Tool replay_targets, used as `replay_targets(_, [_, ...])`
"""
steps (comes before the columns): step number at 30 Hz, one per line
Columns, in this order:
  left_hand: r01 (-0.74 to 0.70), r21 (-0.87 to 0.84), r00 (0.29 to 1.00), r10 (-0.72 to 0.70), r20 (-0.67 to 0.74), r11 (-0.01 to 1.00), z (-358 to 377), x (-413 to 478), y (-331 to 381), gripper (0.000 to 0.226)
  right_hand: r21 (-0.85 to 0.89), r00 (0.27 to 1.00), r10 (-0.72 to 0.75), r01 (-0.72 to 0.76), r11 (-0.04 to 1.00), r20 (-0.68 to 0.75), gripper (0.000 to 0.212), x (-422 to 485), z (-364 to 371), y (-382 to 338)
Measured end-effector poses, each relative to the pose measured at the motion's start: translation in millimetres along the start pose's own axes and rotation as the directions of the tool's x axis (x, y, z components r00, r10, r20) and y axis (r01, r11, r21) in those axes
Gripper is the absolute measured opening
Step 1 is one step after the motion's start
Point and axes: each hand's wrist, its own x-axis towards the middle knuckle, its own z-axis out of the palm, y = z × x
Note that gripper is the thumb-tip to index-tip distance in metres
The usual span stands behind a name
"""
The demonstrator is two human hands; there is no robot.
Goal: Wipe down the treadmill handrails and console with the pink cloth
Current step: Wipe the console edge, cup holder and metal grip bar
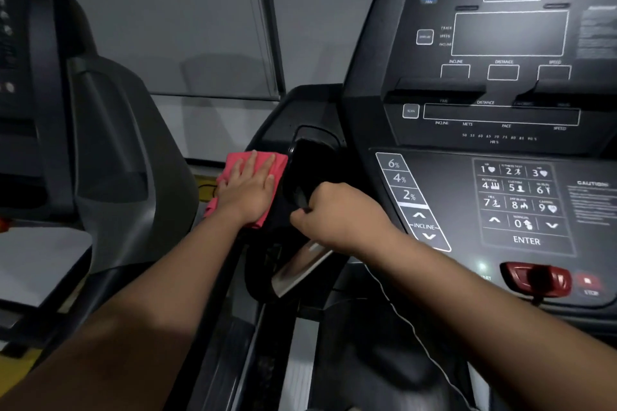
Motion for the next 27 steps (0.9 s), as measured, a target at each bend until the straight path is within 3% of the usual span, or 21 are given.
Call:
replay_targets(9, [-0.069, -0.019, 0.998, 0.069, -0.015, 0.997, -12.1, 14.2, 5.1, 0.050, 0.012, 0.996, 0.078, -0.078, 0.997, -0.048, 0.036, -0.9, 0.4, -3.6])
replay_targets(15, [-0.100, 0.008, 0.993, 0.100, -0.063, 0.995, -4.6, -36.6, -4.3, 0.050, 0.034, 0.990, 0.144, -0.144, 0.989, 0.005, 0.042, -6.1, -3.5, -3.2])
replay_targets(20, [-0.086, -0.046, 0.996, 0.085, -0.037, 0.995, -6.3, -26.3, -6.4, 0.050, -0.015, 0.983, 0.174, -0.174, 0.985, 0.062, 0.042, 5.1, -14.9, -7.3])
replay_targets(23, [-0.056, -0.064, 0.998, 0.054, -0.026, 0.996, -7.5, -9.6, -4.4, 0.049, -0.082, 0.975, 0.168, -0.181, 0.980, -0.145, 0.035, 29.1, -28.9, 0.9])
replay_targets(27, [-0.015, -0.099, 0.999, 0.011, -0.038, 0.995, -12.8, 6.2, 2.3, 0.050, -0.094, 0.882, 0.090, -0.150, 0.984, -0.463, 0.023, 73.4, -46.9, 30.2])
